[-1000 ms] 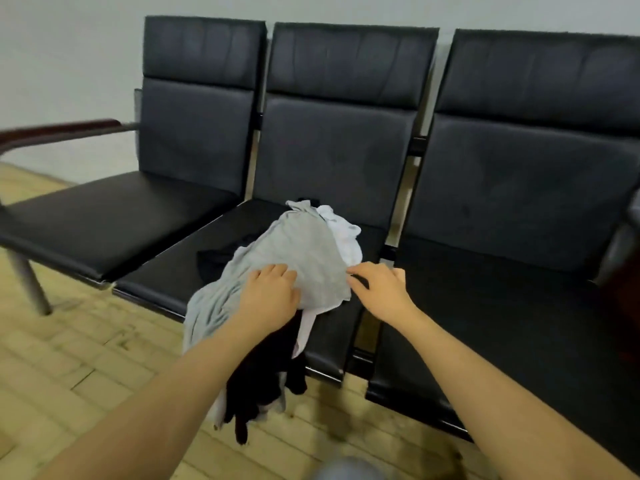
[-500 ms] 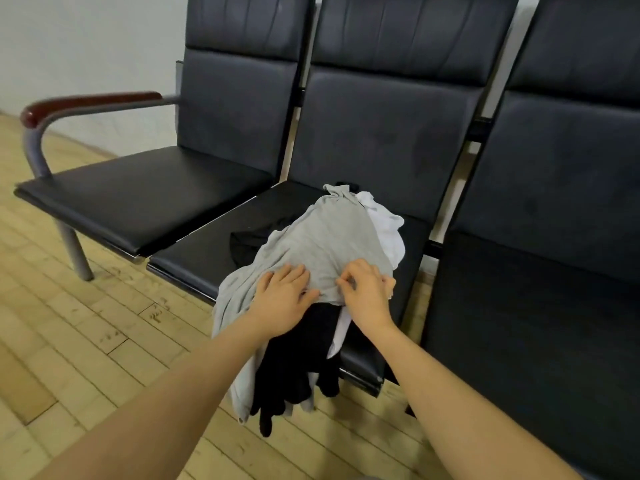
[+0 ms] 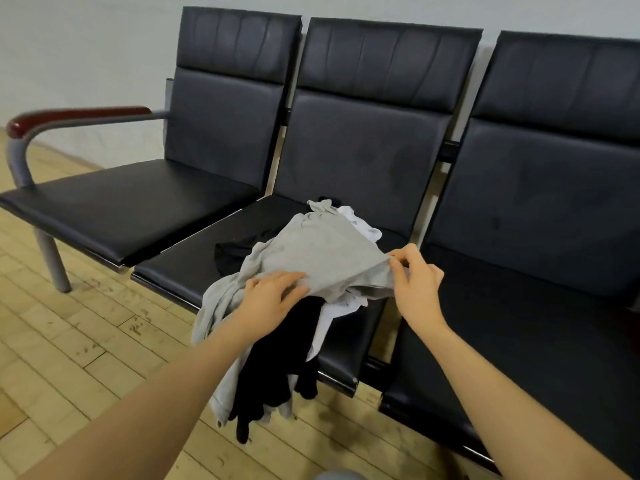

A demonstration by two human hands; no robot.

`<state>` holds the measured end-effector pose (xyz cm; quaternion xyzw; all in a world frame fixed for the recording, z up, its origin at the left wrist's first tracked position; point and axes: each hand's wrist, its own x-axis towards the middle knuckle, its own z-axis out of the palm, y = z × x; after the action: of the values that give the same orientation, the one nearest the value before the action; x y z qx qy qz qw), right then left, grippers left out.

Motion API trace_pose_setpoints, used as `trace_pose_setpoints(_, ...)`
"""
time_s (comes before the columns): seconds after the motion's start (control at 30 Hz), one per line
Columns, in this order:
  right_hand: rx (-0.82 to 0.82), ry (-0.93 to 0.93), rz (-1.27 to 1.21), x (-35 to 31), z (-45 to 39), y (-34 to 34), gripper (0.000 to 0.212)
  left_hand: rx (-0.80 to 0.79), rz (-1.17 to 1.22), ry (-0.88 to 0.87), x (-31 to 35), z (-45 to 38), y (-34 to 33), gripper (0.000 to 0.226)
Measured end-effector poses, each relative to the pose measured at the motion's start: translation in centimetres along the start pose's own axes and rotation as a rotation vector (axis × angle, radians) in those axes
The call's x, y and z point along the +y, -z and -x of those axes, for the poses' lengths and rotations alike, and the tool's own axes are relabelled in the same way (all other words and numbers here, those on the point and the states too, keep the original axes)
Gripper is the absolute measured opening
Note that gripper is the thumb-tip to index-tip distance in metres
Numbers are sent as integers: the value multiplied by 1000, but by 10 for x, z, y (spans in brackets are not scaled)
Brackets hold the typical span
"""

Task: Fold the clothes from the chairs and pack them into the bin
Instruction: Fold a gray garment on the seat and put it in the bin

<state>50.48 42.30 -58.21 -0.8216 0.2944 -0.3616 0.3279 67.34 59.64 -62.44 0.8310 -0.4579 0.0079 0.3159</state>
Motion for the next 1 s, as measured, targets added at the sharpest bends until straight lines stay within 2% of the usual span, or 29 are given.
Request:
trace_pose_setpoints(0.1, 1, -3, 3, 13, 12, 3, 17, 58, 36, -67, -1, 6, -10, 48)
trace_pose_setpoints(0.27, 82, 9, -129, 2, 11, -1, 18, 297, 194, -15, 20, -6, 7, 27)
trace_pose_setpoints(0.4, 174, 81, -219, -38, -10, 9, 17, 464, 171, -104, 52, -32, 50, 28)
trace_pose_setpoints(0.57, 309, 119, -280, -67, -26, 46, 14, 495, 36, -362, 106, -56, 92, 43)
trace_pose_setpoints(0.7, 411, 145, -275, -67, -25, 102, 11, 547, -28, -489, 154, -57, 97, 39)
trace_pose_setpoints(0.83, 489, 109, -211, -45, -11, 168, 8, 527, -18, -589, 211, -50, 73, 37)
trace_pose_setpoints(1.0, 498, 20, -56, 6, 26, 244, 9, 373, 163, -608, 274, -24, 13, 41)
